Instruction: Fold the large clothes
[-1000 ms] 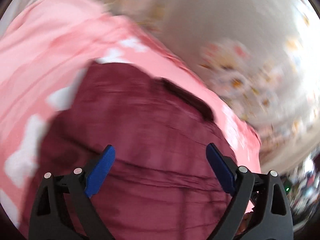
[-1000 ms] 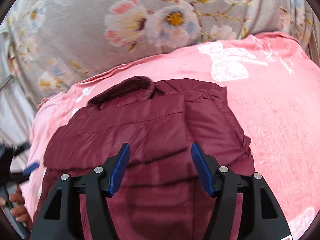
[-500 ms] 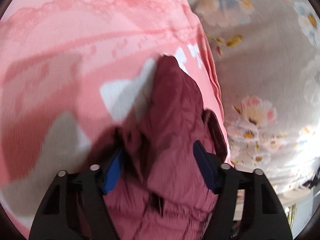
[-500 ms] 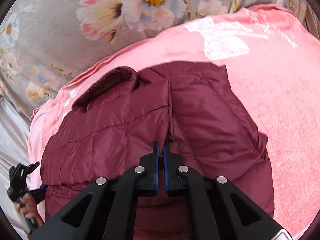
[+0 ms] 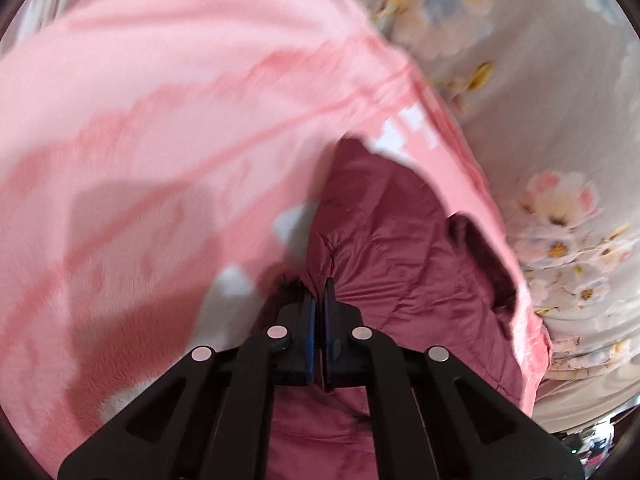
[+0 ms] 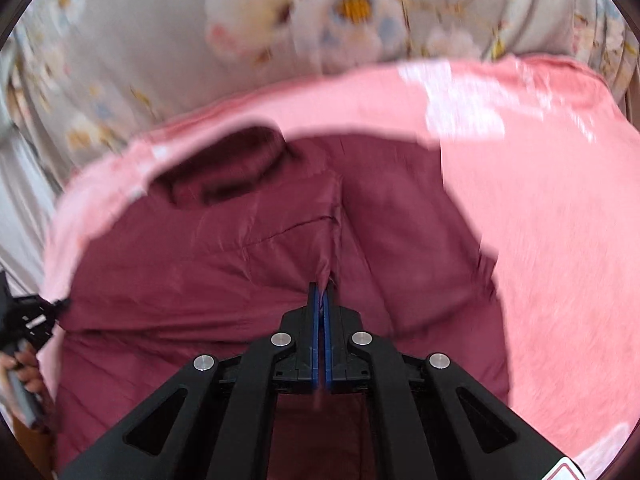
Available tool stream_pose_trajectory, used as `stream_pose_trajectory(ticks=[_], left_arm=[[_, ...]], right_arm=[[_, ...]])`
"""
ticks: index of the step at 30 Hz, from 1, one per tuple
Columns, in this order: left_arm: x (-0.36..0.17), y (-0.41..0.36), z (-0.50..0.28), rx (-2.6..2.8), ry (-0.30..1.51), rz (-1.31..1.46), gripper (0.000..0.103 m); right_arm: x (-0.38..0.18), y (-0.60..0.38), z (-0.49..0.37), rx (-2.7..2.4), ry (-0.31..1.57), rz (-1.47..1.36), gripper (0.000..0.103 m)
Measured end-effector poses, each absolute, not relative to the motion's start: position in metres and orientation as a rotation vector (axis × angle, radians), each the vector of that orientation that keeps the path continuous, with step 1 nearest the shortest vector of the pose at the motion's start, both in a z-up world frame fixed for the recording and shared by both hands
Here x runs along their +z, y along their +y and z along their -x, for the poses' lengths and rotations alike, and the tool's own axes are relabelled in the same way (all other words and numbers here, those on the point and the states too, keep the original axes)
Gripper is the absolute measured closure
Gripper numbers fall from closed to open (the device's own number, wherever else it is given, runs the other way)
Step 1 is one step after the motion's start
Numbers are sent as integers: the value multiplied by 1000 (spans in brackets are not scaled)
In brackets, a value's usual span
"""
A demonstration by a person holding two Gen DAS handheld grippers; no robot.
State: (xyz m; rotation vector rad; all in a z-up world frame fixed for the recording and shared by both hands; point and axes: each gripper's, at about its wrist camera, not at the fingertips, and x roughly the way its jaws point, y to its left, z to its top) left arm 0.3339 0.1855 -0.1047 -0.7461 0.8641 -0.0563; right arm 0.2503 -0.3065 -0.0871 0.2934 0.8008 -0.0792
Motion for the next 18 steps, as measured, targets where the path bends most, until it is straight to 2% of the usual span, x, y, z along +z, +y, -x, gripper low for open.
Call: stream_pose_trajectory(ticks=[8, 15, 16, 18], left_arm=[[-114, 179, -331, -44, 849, 654, 100], [-105, 156, -334, 27, 847, 435, 98], [-100, 153, -331, 48, 843, 395, 95], [-90, 153, -322, 98, 827, 321, 82]], right_arm=[[-102, -299, -244, -84, 837, -274, 102], [-101, -298, -249, -69, 864, -259, 99], [-97, -297, -245, -82, 865, -242, 97], [-86, -296, -232, -119, 842, -209, 86]])
